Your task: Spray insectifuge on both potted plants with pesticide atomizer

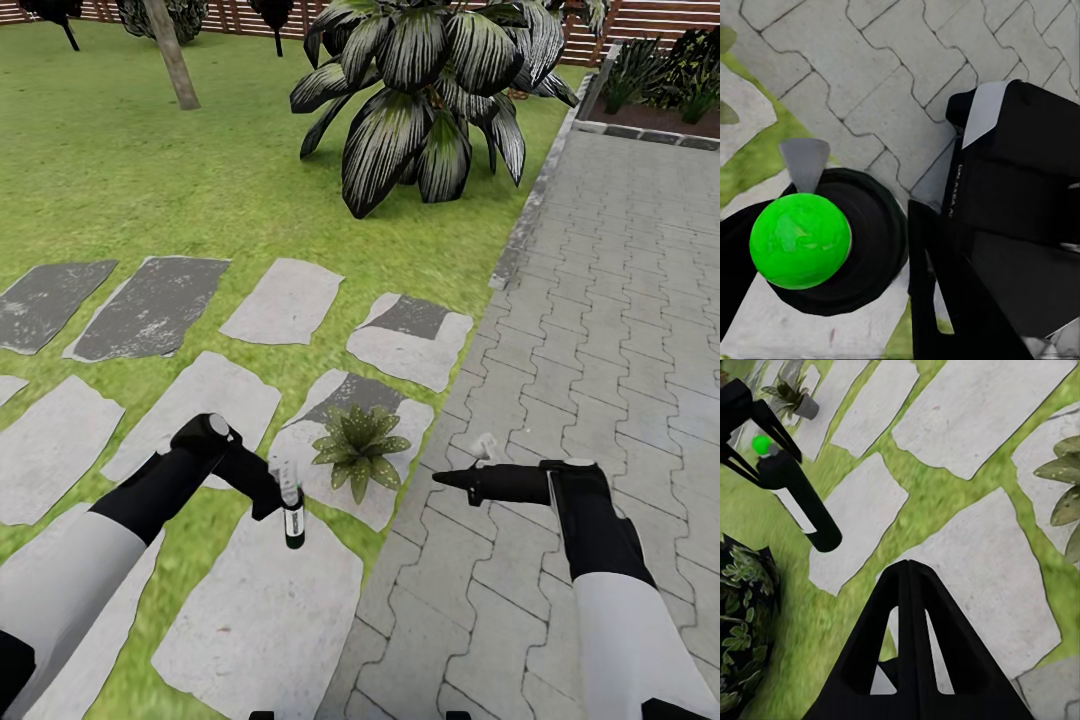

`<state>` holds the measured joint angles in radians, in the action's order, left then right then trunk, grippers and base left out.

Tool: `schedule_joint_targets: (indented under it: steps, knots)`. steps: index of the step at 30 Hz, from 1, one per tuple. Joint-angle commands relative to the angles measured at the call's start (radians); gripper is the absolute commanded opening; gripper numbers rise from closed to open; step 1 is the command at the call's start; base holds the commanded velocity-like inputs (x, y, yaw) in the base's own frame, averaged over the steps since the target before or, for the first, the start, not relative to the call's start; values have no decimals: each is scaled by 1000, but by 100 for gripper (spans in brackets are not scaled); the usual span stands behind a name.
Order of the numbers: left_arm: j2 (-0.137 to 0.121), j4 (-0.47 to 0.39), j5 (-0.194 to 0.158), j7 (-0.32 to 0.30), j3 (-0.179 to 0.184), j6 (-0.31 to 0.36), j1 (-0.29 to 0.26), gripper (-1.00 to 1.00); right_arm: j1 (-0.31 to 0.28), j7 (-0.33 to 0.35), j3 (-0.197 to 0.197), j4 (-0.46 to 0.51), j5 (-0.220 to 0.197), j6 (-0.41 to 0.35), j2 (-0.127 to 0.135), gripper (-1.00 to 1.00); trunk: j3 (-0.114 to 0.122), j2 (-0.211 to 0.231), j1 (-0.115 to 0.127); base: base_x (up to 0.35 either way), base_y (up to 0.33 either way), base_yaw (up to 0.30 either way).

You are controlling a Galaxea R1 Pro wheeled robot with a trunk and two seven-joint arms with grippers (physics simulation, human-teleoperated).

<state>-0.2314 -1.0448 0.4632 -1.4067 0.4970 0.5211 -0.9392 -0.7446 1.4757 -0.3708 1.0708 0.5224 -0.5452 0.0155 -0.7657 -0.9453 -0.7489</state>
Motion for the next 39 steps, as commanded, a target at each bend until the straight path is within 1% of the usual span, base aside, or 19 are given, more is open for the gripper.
schedule_joint_targets:
  steps: [1, 2, 3, 4, 6, 7, 8, 10, 11, 14, 17, 20, 24, 26, 29, 31, 33, 34, 39]
  knots:
    - [0, -1, 24, -5, 2, 13, -1, -100, -1, 8, -2, 1, 7, -10, -1, -100, -1, -1, 0, 0, 0, 0]
    - [0, -1, 38, -5, 2, 20, -2, -100, -1, 8, -1, 1, 7, -10, -1, -100, -1, -1, 0, 0, 0, 0]
    - [0, -1, 58, -5, 3, 42, -6, -100, -1, 8, -1, 1, 7, -10, -2, -100, -1, -1, 0, 0, 0, 0]
    - [0, -1, 66, -5, 5, 54, -11, -100, -1, 8, -1, 1, 7, -11, -2, -100, -1, -1, 0, 0, 0, 0]
    - [1, -1, 78, -5, 61, 88, -28, -100, -1, 7, 4, 2, 7, -11, -2, -100, -1, -1, 0, 0, 0, 0]
    - [1, -2, 80, -5, 94, 107, -33, -100, -1, 7, 23, 2, 7, -11, -2, -100, -1, -1, 0, 0, 0, 0]
    - [1, -2, 80, -5, 108, 118, -35, -100, -1, 6, 44, 4, 7, -12, -2, -100, -1, -1, 0, 0, 0, 0]
    - [2, -3, 81, -5, 129, 134, -38, -100, -1, 5, 116, 29, 7, -12, -2, -100, -1, -1, 0, 0, 0, 0]
    - [2, -3, 81, -5, 133, 137, -40, -100, -1, 5, 134, 45, 7, -15, -2, -100, -1, -1, 0, 0, 0, 0]
    - [5, -3, 81, -4, 136, 140, -44, -100, -1, 5, 151, 65, 7, -20, -2, -100, -1, -1, 0, 0, 0, 0]
    - [11, -3, 82, 0, 136, 140, -51, -100, -1, 4, 154, 68, 7, -21, -2, -100, -1, -1, 0, 0, 0, 0]
    - [36, -3, 82, 1, 137, 152, -72, -100, -1, 3, 155, 69, 7, -22, -5, -100, -1, -1, 0, 0, 0, 0]
    - [65, -3, 85, 8, 137, 179, -80, -100, -1, 2, 156, 70, 7, -22, -7, -100, -1, -1, 0, 0, 0, 0]
    - [76, -3, 101, 11, 137, 186, -82, -100, -1, 1, 157, 70, 7, -23, -7, -100, -1, -1, 0, 0, 0, 0]
    - [106, -2, 138, 14, 137, 190, -82, -100, -1, 0, 157, 70, 7, -26, -8, -100, -1, -1, 0, 0, 0, 0]
    - [116, -2, 153, 30, 137, 190, -82, -100, -1, 0, 158, 70, 7, -32, -8, -100, -1, -1, 0, 0, 0, 0]
    - [120, -2, 158, 68, 136, 190, -82, -100, -1, 0, 158, 70, 7, -35, -9, -100, -1, -1, 0, 0, 0, 0]
    - [121, -2, 160, 77, 135, 190, -81, -100, -1, 1, 158, 70, 7, -36, -10, -100, -1, -1, 0, 0, 0, 0]
    - [122, -3, 160, 89, 135, 188, -72, -100, -1, 1, 158, 70, 7, -36, -14, -100, -1, -1, 0, 0, 0, 0]
